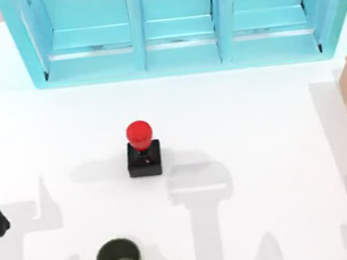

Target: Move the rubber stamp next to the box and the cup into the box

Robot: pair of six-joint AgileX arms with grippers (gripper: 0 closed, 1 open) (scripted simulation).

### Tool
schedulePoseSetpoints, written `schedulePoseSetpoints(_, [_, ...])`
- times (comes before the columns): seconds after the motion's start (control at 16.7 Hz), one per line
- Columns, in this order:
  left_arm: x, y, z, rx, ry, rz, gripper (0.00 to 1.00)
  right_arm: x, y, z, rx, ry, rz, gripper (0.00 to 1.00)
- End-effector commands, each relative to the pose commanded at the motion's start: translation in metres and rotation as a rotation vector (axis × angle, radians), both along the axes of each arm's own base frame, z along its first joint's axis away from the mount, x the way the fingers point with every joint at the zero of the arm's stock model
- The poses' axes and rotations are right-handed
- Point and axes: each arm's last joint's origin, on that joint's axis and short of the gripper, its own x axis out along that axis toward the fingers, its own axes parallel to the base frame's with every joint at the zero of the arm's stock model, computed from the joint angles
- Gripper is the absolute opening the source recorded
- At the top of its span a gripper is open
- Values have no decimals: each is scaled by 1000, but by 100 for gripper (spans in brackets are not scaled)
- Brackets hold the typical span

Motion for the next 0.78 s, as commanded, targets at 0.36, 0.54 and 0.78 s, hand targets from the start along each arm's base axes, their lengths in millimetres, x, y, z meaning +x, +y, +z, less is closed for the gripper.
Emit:
schedulePoseSetpoints(0.36, [0,0,0,0,0,0,100,0,3,20,27,46,20,100])
schedulePoseSetpoints(0.54, [0,0,0,0,0,0,100,6,8,56,72,130,52,100])
schedulePoseSetpoints(0.78, [0,0,0,0,0,0,100,30,23,121,143,298,106,100])
